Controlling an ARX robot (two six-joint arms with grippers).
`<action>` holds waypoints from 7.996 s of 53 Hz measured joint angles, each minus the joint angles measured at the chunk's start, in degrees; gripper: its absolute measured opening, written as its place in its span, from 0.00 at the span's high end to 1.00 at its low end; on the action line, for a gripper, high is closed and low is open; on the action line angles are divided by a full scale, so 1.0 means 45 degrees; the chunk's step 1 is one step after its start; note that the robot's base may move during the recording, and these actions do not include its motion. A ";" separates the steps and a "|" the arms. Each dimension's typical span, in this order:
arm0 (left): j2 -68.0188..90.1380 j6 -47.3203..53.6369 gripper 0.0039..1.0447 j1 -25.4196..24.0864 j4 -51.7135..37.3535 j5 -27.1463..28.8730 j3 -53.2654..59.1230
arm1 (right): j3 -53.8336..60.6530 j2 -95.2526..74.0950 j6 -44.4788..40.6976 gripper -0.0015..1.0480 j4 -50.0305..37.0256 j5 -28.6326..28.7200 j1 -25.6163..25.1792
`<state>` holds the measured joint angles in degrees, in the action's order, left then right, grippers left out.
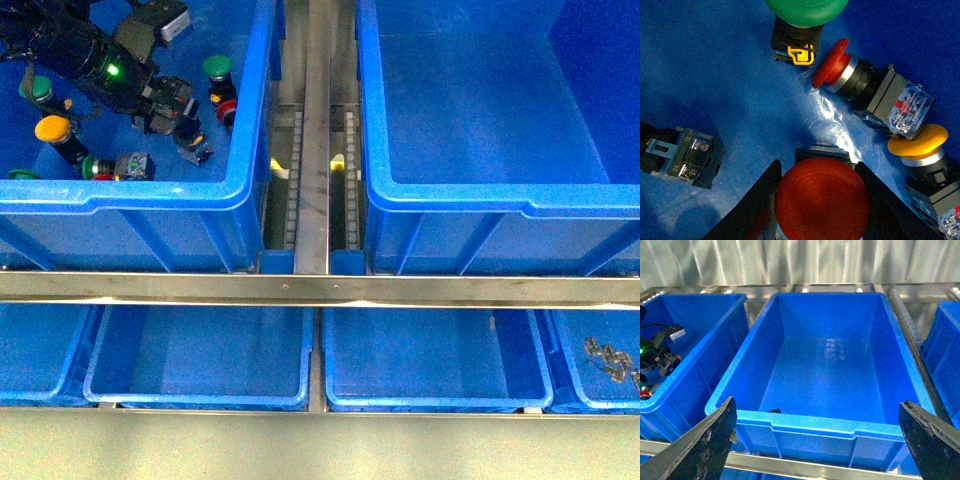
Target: Pick red and yellow buttons and place in box
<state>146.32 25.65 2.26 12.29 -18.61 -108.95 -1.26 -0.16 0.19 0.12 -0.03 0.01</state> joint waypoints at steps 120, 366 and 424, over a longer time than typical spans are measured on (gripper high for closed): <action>-0.5469 -2.0968 0.68 0.6091 -0.4561 -0.3104 0.4770 | -0.2735 -1.0724 -0.3711 0.06 -0.3832 -0.1632 0.2885; -2.8739 -0.5824 0.98 -0.0505 -0.6509 0.4129 2.3950 | -0.4303 -1.3216 -0.3983 0.65 -0.5668 -0.2812 0.1467; -3.2329 -0.5804 0.35 -0.0505 -0.2730 0.4138 2.3950 | -0.7257 -1.8229 -0.3852 0.65 -0.7130 -0.2720 0.2317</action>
<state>0.84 -0.47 -0.01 0.01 0.01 -1.17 -33.91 -82.19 -17.15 -31.97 -12.27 10.44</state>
